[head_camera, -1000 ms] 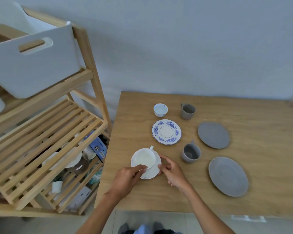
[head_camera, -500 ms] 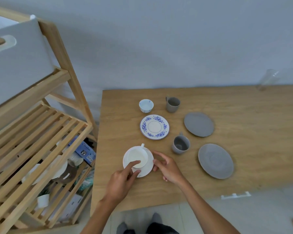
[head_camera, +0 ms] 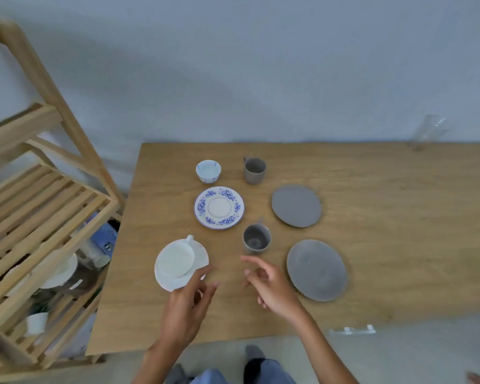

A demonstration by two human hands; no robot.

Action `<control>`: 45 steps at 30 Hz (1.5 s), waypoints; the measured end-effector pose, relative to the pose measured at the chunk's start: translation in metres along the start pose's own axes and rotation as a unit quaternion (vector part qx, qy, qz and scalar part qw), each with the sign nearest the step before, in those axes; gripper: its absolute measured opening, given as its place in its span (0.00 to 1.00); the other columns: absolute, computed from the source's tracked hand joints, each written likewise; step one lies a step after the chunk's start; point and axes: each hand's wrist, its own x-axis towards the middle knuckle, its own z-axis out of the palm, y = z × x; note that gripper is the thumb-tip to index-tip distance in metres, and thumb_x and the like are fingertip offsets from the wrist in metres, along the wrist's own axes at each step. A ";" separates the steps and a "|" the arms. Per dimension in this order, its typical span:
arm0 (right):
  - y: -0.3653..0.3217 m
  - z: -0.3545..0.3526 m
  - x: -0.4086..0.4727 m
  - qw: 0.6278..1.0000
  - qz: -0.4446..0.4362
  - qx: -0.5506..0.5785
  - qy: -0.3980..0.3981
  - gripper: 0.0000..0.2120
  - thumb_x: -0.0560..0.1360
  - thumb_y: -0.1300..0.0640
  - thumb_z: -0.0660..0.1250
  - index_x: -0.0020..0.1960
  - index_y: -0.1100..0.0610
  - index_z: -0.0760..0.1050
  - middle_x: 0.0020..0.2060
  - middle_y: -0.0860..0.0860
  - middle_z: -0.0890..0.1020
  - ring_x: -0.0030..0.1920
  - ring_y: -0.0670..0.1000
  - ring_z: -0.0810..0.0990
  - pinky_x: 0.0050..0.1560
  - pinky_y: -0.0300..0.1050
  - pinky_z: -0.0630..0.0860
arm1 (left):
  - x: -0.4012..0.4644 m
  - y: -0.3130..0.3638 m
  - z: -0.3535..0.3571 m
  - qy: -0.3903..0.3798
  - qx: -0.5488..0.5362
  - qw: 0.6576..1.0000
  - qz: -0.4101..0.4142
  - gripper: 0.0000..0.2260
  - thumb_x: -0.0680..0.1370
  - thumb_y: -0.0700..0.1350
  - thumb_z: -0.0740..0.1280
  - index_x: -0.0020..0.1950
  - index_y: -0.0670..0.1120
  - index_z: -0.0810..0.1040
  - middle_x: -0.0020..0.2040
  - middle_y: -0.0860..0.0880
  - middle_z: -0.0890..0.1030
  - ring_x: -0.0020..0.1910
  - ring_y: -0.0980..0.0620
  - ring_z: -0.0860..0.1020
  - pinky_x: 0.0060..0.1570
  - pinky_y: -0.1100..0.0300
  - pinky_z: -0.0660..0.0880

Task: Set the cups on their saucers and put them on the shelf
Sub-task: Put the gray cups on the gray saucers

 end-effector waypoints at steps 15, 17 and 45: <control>0.055 -0.192 -0.006 0.990 -0.052 -0.082 0.102 0.13 0.83 0.57 0.64 0.61 0.42 0.79 0.29 0.49 0.79 0.24 0.43 0.72 0.29 0.39 0.72 | 0.046 0.051 0.094 0.041 -0.013 0.995 -0.085 0.17 0.78 0.48 0.69 0.65 0.61 0.74 0.42 0.54 0.78 0.26 0.48 0.74 0.32 0.51 0.76; 0.064 -0.206 -0.001 0.985 -0.050 -0.115 0.116 0.13 0.82 0.55 0.64 0.61 0.40 0.78 0.30 0.48 0.80 0.26 0.42 0.75 0.33 0.41 0.73 | 0.052 0.053 0.098 0.036 0.006 0.996 -0.086 0.15 0.78 0.50 0.69 0.64 0.62 0.74 0.41 0.55 0.78 0.26 0.50 0.74 0.33 0.52 0.75; 0.075 -0.181 0.023 0.991 0.006 -0.133 0.021 0.26 0.81 0.54 0.66 0.76 0.41 0.65 0.38 0.57 0.84 0.26 0.39 0.78 0.31 0.37 0.75 | 0.062 0.054 0.106 0.070 0.104 0.992 -0.005 0.09 0.74 0.50 0.71 0.51 0.49 0.86 0.28 0.58 0.78 0.25 0.68 0.71 0.27 0.72 0.65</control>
